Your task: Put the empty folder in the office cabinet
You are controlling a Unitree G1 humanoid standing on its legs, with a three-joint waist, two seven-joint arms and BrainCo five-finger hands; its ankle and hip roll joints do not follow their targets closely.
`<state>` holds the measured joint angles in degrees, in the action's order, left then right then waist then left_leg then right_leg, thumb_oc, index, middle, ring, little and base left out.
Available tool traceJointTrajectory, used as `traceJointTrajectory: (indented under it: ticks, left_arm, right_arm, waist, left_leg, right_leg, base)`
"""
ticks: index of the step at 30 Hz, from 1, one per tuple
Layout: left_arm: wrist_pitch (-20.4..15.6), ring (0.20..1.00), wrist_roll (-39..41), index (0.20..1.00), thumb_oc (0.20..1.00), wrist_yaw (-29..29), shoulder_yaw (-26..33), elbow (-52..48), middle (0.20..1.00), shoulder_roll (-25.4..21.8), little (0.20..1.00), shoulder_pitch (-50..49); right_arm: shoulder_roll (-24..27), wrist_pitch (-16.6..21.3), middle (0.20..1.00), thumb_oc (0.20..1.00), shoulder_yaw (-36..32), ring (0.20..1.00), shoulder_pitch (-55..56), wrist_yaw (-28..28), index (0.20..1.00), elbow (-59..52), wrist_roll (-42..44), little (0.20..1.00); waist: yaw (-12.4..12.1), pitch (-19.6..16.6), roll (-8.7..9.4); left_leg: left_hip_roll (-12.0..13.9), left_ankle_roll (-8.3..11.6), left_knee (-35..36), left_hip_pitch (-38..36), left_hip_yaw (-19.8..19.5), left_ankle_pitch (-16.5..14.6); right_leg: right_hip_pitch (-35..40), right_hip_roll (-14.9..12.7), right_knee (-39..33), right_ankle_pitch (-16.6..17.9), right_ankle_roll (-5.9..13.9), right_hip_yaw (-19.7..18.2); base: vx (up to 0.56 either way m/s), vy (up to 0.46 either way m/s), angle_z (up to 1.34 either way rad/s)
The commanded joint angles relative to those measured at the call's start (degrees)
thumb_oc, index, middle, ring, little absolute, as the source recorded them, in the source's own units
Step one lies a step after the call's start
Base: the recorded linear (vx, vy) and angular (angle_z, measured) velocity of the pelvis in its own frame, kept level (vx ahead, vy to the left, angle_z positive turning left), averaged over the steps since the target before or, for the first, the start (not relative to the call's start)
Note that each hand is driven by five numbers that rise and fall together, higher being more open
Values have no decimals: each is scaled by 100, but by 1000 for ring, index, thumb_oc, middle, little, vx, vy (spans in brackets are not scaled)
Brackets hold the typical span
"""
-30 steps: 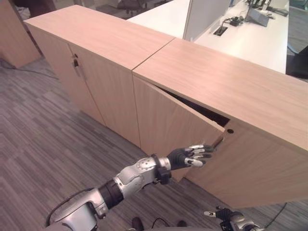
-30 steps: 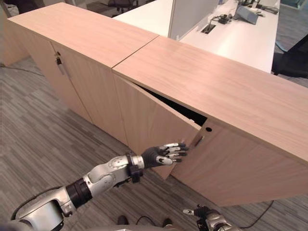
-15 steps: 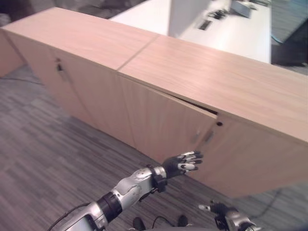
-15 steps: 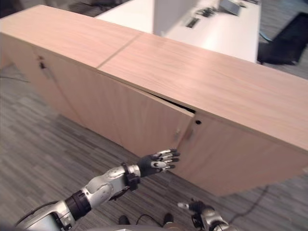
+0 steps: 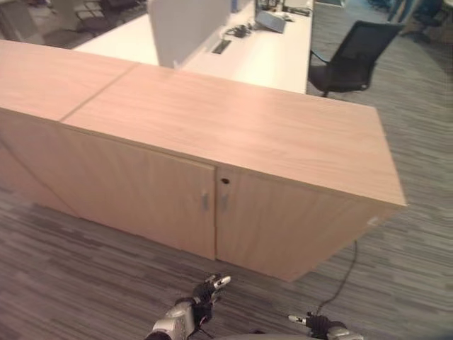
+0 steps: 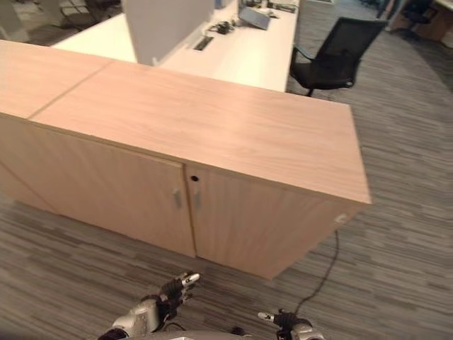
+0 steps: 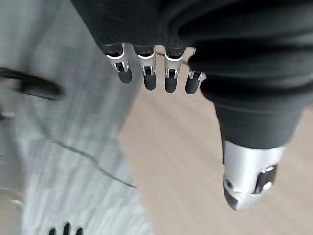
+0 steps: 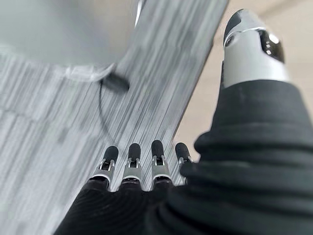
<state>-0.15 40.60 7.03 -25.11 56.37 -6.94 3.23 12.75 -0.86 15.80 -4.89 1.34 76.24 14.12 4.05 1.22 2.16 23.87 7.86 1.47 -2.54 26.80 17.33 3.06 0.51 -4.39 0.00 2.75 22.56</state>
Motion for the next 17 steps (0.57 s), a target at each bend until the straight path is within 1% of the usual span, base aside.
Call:
traceJointTrajectory:
  ticks: [1,2,3,4,5,6,7,8,9,10,11,12,14,17]
  left_arm:
    - [-767,1000,-739,1000,1000,-405,470,143,1000,-141,1000,431]
    - [-769,1000,-743,1000,1000,-406,471,143,1000,-141,1000,429]
    - [-858,1000,-897,1000,1000,-299,684,283,1000,-265,1000,238]
    - [-846,1000,-1366,1000,1000,-203,753,731,1000,-359,1000,152]
    - [-846,1000,-1366,1000,1000,-203,753,731,1000,-359,1000,152]
    - [-838,1000,-1693,1000,1000,-169,651,852,1000,-376,1000,132]
    - [-821,1000,-1967,1000,1000,-181,647,1144,1000,-375,1000,104]
    - [-737,1000,-2133,1000,1000,-90,659,1400,1000,-380,1000,104]
    - [-711,1000,-2229,1000,1000,-40,688,1565,1000,-381,1000,45]
    - [-691,1000,-2380,1000,1000,25,787,1738,1000,-369,1000,-110]
    - [-691,1000,-2381,1000,1000,25,786,1738,1000,-368,1000,-113]
    - [-690,1000,-2395,1000,1000,58,875,1758,1000,-381,1000,-197]
    - [-707,1000,-2475,1000,1000,91,977,1843,1000,-391,1000,-325]
    - [-717,1000,-2724,1000,1000,88,955,1928,1000,-371,1000,-464]
  right_arm:
    - [-147,240,1000,1000,163,1000,-484,-97,1000,416,423,1000]
    - [-149,242,1000,1000,163,1000,-485,-96,1000,418,423,1000]
    - [-89,253,1000,1000,72,1000,-482,-73,1000,526,419,1000]
    - [56,225,1000,1000,-92,1000,-480,-34,1000,717,346,1000]
    - [56,225,1000,1000,-92,1000,-480,-34,1000,717,346,1000]
    - [146,221,1000,1000,-113,1000,-457,-18,1000,768,269,1000]
    - [187,222,1000,1000,-193,1000,-549,4,1000,826,270,1000]
    - [218,211,1000,1000,-246,1000,-538,20,1000,901,259,1000]
    - [252,200,1000,1000,-301,1000,-521,34,1000,943,276,1000]
    - [337,210,1000,1000,-498,1000,-483,56,1000,961,410,1000]
    - [338,210,1000,1000,-498,1000,-480,56,1000,959,410,1000]
    - [372,233,1000,1000,-604,1000,-435,61,1000,896,495,1000]
    - [387,228,1000,1000,-707,1000,-365,94,1000,882,556,1000]
    - [363,225,1000,1000,-686,1000,-240,138,1000,842,503,1000]
  waist:
    - [-346,335,311]
    - [-334,330,302]
    - [-489,381,282]
    - [-643,379,246]
    - [-643,379,246]
    - [-662,369,183]
    - [-673,325,161]
    - [-649,302,109]
    - [-658,232,53]
    - [-619,37,-46]
    - [-621,40,-47]
    - [-578,-12,-113]
    - [-504,-80,-205]
    - [-460,-130,-273]
  left_leg:
    - [-578,-345,-2075,389,-1368,-1275]
    - [-565,-349,-2132,428,-1391,-1309]
    - [-1187,-573,-2642,916,-1932,-1840]
    - [-2203,-802,-2023,1357,-2379,-2114]
    - [-2204,-802,-2023,1357,-2378,-2114]
    - [-2370,-785,-1734,1489,-2429,-1979]
    - [-2404,-729,-1302,1287,-2468,-1912]
    - [-2440,-723,-1101,1218,-2477,-1816]
    - [-2455,-734,-785,1000,-2444,-1830]
    - [-2558,-753,-299,786,-2483,-1740]
    - [-2559,-753,-277,770,-2482,-1730]
    - [-2617,-761,-13,597,-2544,-1667]
    - [-2630,-724,298,365,-2548,-1585]
    - [-2620,-732,353,198,-2446,-1638]
  right_leg:
    - [14,-77,398,-556,-202,-586]
    - [8,-70,403,-562,-200,-574]
    - [57,-68,450,-623,-200,-809]
    - [32,-180,465,-539,-159,-977]
    - [33,-180,465,-539,-159,-977]
    - [31,-138,413,-502,-130,-983]
    - [13,-130,353,-424,-67,-1051]
    - [18,-112,281,-343,-37,-1028]
    - [48,-95,139,-256,8,-1035]
    - [52,-104,-61,-197,67,-1021]
    - [58,-105,-61,-198,68,-1022]
    - [84,-109,-61,-212,59,-1030]
    - [159,-116,-61,-248,71,-1051]
    - [229,-123,-61,-262,94,-1116]
  base:
    - [-4,-278,-78]
    - [25,-210,-160]
    - [28,108,-109]
    - [29,104,-96]
    - [-5,161,-25]
    - [8,64,-48]
    - [15,88,-42]
    - [38,97,-50]
    - [96,145,-88]
    - [91,121,-89]
    - [115,131,-69]
    - [87,81,-5]
    - [104,101,17]
    - [70,67,26]
